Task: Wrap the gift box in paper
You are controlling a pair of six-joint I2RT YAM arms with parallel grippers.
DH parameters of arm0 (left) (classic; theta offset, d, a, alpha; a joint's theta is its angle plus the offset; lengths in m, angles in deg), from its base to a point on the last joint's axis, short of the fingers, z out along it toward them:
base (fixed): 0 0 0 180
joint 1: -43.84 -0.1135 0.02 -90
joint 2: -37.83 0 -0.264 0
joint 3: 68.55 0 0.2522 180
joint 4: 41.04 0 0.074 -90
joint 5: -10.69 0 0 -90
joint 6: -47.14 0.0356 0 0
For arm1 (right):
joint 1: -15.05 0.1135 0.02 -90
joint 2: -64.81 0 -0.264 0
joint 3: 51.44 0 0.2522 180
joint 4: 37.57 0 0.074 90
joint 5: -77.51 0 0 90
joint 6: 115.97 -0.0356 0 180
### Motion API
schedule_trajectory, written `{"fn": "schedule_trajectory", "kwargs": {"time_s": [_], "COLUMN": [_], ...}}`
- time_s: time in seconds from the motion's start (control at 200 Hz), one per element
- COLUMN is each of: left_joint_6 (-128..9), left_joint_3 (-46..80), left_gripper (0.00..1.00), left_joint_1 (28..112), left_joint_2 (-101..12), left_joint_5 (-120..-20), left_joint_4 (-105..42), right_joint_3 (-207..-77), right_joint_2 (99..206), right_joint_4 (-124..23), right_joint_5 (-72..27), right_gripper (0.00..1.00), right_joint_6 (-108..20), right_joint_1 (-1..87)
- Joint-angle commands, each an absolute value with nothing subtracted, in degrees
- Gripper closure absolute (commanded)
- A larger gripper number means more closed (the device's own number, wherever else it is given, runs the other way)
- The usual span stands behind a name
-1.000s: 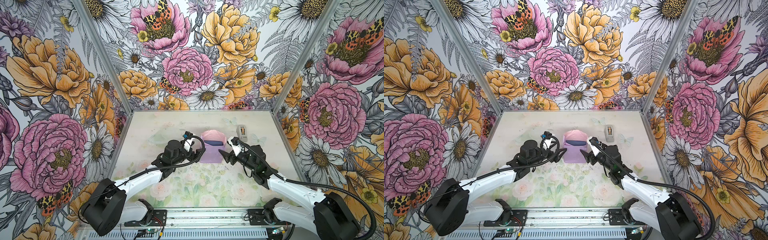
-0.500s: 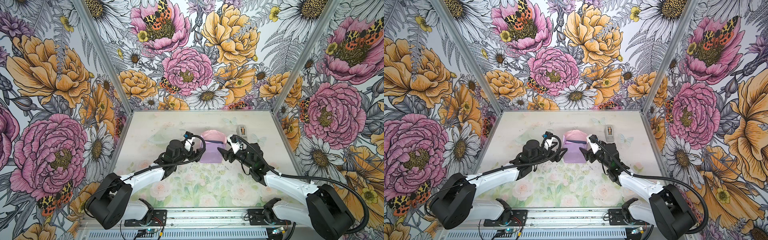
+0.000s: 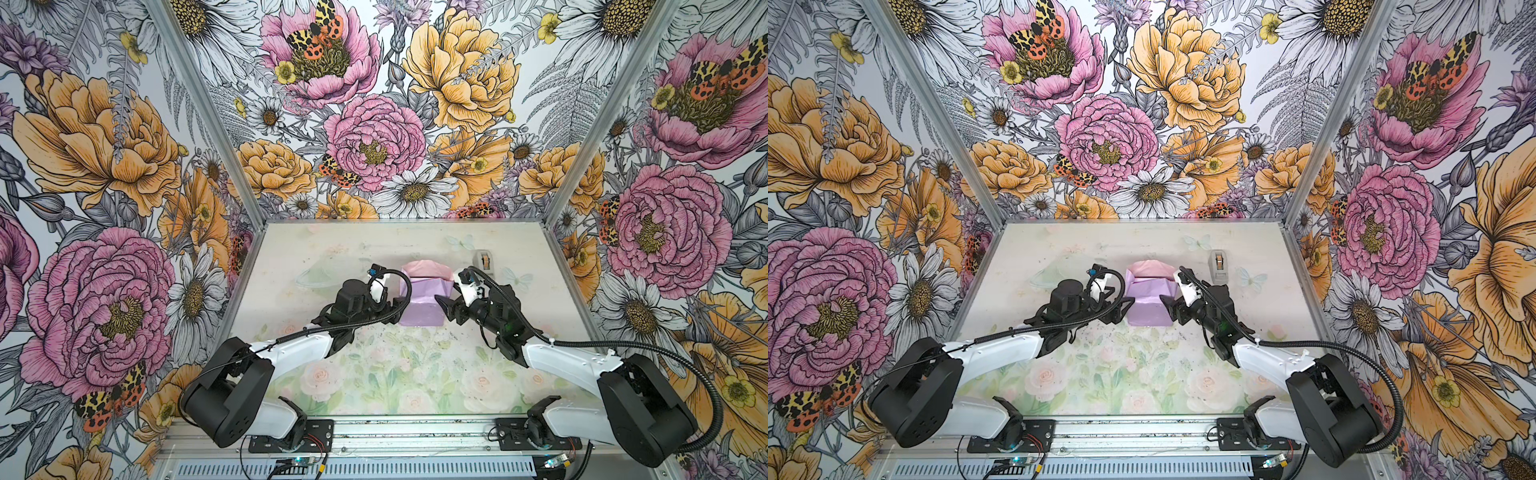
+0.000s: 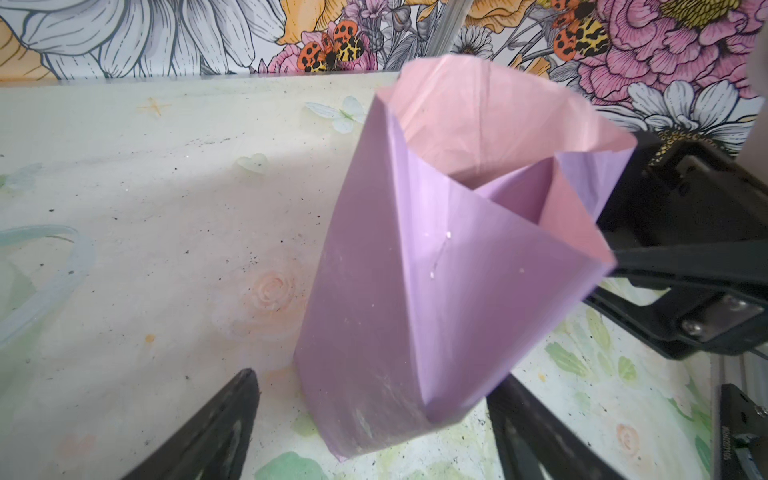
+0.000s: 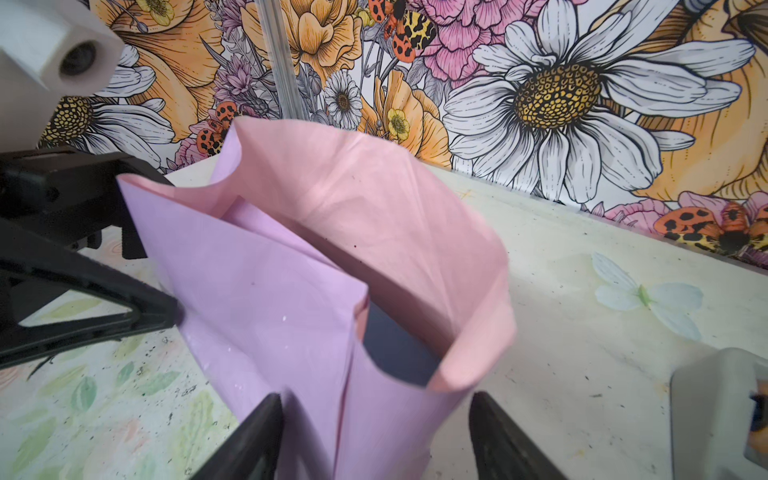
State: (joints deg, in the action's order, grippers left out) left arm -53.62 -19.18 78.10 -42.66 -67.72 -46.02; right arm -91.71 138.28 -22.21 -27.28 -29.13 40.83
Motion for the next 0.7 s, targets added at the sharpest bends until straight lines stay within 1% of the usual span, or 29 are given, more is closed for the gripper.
{"fn": "schedule_trajectory", "kwargs": {"time_s": [0.0,0.245,0.39,0.48,0.58,0.695], "left_joint_6": [-55.0,-56.1,-58.2,-57.8,-55.2,-54.9], "left_joint_3": [-17.1,-16.4,-15.5,-15.5,-17.7,-20.3], "left_gripper": [0.13,0.13,0.13,0.13,0.12,0.12], "left_joint_1": [77.6,77.3,77.6,79.1,81.6,82.1], "left_joint_2": [-43.1,-42.7,-40.8,-38.9,-36.8,-36.5], "left_joint_5": [-69.7,-72.9,-70.6,-68.2,-69.3,-70.1], "left_joint_4": [-44.0,-40.4,-39.8,-40.8,-43.4,-47.5], "right_joint_3": [-92.9,-93.2,-93.5,-93.5,-93.8,-93.9], "right_joint_2": [139.3,140.2,140.2,140.2,140.6,141.0], "right_joint_4": [-20.9,-24.2,-26.4,-26.4,-26.1,-26.2], "right_joint_5": [-26.1,-23.4,-24.3,-26.3,-27.8,-28.5], "right_gripper": [0.29,0.3,0.31,0.32,0.32,0.33], "right_joint_6": [-30.3,-31.8,-31.7,-31.4,-31.3,-31.4], "right_joint_1": [40.3,40.0,40.0,40.0,40.0,40.0]}}
